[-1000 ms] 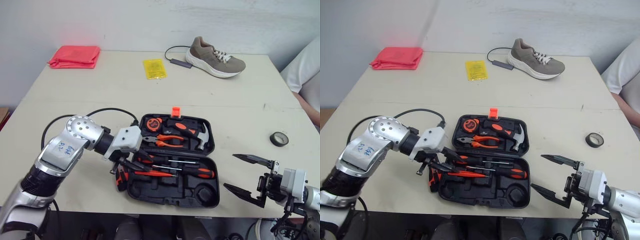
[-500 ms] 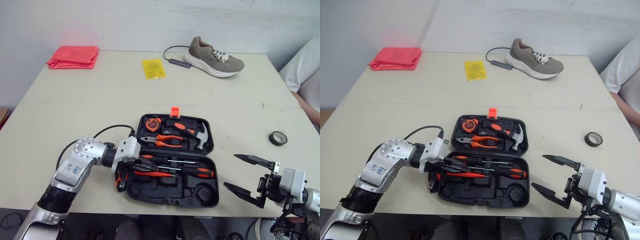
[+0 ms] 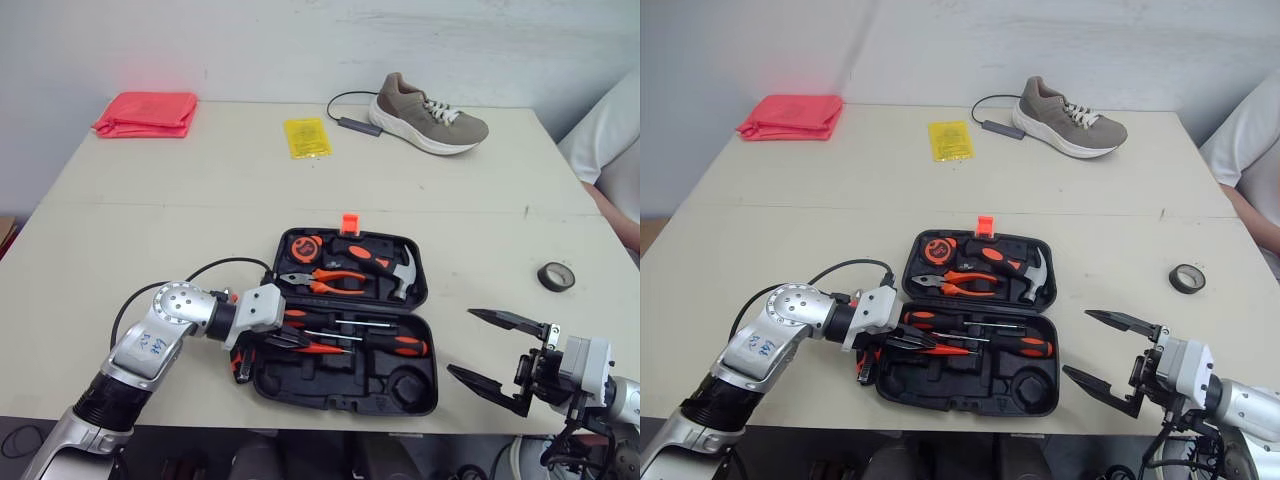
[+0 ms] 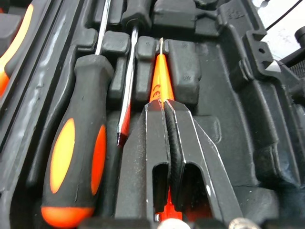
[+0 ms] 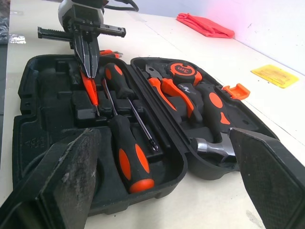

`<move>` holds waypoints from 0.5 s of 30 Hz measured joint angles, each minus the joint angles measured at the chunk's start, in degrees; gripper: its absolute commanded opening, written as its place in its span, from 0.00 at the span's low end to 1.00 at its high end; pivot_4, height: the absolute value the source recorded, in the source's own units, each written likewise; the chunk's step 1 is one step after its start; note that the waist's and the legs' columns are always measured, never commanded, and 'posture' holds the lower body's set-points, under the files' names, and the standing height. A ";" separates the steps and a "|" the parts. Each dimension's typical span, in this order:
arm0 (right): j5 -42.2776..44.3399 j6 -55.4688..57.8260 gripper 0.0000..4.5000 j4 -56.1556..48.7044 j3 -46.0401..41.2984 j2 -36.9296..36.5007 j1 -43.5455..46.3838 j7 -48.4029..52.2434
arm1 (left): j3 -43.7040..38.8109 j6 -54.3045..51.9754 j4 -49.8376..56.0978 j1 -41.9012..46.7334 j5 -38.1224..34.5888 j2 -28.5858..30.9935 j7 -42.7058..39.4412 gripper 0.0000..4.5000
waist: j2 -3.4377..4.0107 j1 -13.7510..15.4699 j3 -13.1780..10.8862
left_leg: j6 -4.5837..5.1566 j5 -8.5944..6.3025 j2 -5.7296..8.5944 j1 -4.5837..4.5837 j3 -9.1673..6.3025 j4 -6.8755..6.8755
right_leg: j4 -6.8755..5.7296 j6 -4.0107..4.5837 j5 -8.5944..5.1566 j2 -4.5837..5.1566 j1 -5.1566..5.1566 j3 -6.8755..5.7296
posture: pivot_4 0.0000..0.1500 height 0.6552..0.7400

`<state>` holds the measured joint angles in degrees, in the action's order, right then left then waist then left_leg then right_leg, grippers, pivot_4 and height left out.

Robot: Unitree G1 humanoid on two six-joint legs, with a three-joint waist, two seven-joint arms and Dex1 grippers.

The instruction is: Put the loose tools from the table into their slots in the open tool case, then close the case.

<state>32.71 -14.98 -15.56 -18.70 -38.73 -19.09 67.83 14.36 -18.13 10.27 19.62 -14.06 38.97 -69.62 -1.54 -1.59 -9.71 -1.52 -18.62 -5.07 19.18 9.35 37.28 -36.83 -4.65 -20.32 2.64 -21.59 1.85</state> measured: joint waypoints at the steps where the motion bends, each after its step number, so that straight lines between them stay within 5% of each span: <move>1: -0.03 0.02 1.00 -0.01 0.00 0.02 0.00 -0.11 | 0.09 0.06 0.00 -0.08 0.11 0.00 0.02 0.01 | 0.00 0.00 0.00 | 0.00 0.00 0.00 0.00 0.00 0.00 | 0.00 0.00 0.00 0.00 0.00 0.00 | 1.00 1.00; 15: 0.08 -1.42 1.00 0.51 0.97 0.15 -0.45 3.95 | 2.30 -0.88 0.05 -1.40 1.08 0.26 2.14 0.01 | 0.28 -0.01 0.31 | 0.04 -0.03 -0.03 -0.11 0.02 -0.06 | 0.07 0.00 0.00 0.02 0.13 0.02 | 1.00 1.00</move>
<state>32.79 -16.39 -15.05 -17.74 -38.58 -19.54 71.77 16.65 -19.01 10.33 18.22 -12.97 39.23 -67.48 -1.26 -1.60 -9.40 -1.48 -18.65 -5.10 19.07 9.37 37.22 -36.75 -4.64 -20.32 2.65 -21.47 1.87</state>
